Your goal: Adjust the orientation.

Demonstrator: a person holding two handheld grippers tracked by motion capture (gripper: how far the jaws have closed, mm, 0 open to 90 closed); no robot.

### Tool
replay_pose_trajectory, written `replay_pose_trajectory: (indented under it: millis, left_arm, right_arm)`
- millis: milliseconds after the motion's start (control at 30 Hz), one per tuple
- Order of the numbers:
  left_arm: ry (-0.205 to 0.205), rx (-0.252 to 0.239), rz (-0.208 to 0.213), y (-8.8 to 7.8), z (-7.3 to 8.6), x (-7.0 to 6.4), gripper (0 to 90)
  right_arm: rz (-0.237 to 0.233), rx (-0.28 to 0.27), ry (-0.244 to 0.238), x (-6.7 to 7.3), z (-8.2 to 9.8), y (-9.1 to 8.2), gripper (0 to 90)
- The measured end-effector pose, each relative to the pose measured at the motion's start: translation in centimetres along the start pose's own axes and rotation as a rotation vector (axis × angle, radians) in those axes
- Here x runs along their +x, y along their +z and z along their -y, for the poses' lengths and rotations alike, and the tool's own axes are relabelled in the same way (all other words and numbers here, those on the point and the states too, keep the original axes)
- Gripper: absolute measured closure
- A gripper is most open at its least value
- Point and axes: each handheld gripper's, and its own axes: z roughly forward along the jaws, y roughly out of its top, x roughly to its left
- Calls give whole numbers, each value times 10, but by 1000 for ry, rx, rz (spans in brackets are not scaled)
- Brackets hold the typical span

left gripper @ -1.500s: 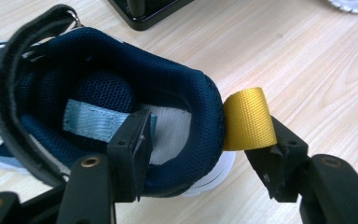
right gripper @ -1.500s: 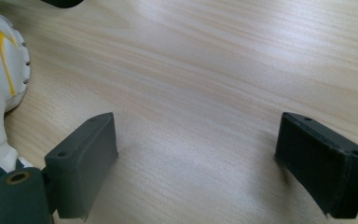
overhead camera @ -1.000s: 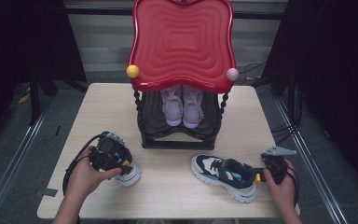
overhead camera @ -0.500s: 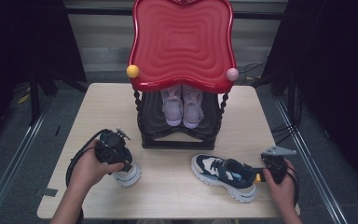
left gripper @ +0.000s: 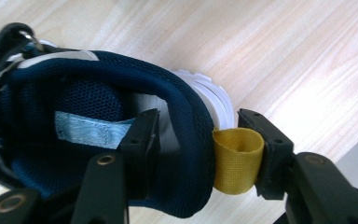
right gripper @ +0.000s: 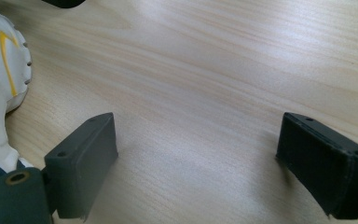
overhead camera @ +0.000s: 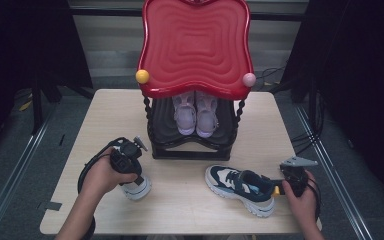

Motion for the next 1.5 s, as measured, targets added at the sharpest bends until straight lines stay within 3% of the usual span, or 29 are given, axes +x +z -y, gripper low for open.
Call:
replay_pose_trajectory:
  millis: [200,467,867,1100,1500]
  left_arm:
    - [18,4,-5,0,-1,0,513]
    - [10,-6,-3,-1,1,1,513]
    - [52,45,-3,3,-7,-1,571]
    - [54,55,-7,6,-8,0,620]
    - [93,98,-16,7,-10,-2,632]
  right_arm:
    - [0,0,0,0,0,0,114]
    - [-1,0,0,0,0,0,114]
    - [0,0,0,0,0,0,114]
    - [-1,0,-1,0,0,0,113]
    - [-1,0,-1,0,0,0,113]
